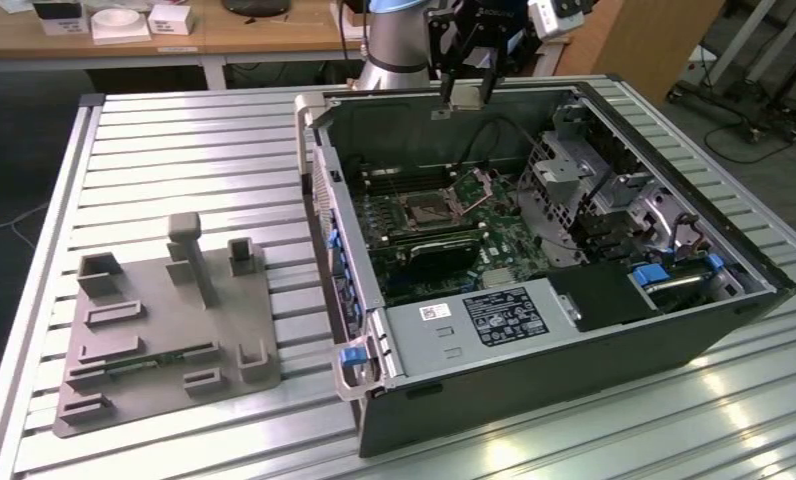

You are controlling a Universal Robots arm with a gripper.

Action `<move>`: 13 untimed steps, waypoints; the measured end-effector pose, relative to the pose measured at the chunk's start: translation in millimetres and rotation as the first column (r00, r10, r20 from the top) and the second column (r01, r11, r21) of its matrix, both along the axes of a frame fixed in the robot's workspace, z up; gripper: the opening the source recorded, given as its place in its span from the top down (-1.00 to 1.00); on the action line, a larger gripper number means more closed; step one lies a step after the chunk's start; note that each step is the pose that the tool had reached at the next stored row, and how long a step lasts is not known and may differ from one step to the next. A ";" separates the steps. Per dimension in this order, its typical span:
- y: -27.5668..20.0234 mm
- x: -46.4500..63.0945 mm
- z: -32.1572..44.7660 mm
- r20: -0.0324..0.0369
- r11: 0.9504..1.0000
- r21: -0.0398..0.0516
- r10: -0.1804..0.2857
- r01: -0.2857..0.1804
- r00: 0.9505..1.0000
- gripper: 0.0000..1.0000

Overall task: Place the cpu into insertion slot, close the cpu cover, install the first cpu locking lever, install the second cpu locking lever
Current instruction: 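Place the cpu into insertion slot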

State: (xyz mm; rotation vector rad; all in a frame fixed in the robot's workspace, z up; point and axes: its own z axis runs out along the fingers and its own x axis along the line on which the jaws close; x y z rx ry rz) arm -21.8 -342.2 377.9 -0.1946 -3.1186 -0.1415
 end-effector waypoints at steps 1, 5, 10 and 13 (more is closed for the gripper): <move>0.0 0.0 0.0 0.000 1.000 0.000 -0.001 0.001 1.000 -0.08; 0.0 0.0 0.0 0.000 1.000 0.000 -0.004 0.004 1.000 -0.08; 0.0 -0.1 0.0 0.000 1.000 0.000 -0.008 0.008 1.000 -0.08; 0.0 -0.1 0.0 0.000 1.000 0.000 -0.010 0.010 1.000 -0.08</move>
